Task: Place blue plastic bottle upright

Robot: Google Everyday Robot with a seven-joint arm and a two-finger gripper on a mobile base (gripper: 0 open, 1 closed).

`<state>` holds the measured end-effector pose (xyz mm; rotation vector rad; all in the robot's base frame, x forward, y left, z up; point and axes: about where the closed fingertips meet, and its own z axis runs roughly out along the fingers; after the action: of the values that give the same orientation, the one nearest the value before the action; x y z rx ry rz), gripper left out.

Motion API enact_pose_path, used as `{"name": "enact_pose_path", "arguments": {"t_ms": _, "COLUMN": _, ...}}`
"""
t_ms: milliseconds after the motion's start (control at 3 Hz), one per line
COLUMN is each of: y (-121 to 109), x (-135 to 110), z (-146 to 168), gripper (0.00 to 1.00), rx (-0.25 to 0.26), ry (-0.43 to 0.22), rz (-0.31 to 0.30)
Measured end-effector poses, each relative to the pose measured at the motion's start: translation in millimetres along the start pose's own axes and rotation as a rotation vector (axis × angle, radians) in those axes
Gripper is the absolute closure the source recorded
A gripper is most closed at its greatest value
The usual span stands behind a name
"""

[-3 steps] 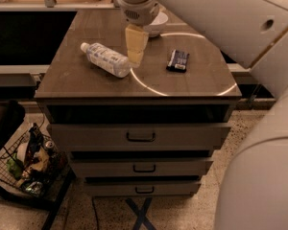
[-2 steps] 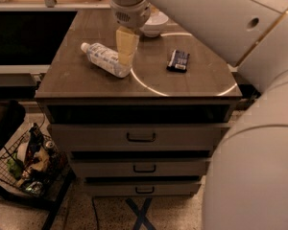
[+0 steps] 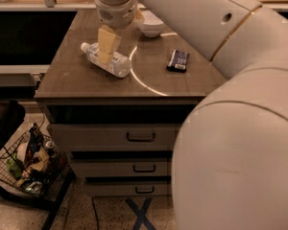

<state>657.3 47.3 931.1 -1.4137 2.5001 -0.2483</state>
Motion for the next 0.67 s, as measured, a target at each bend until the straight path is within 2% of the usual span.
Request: {"name": "enact_pose_path", "arguments": {"t_ms": 667, "y": 12, "x": -48, "z": 30, "gripper": 0.00, "rx": -0.065, "ry": 0.003, "rz": 0.045}}
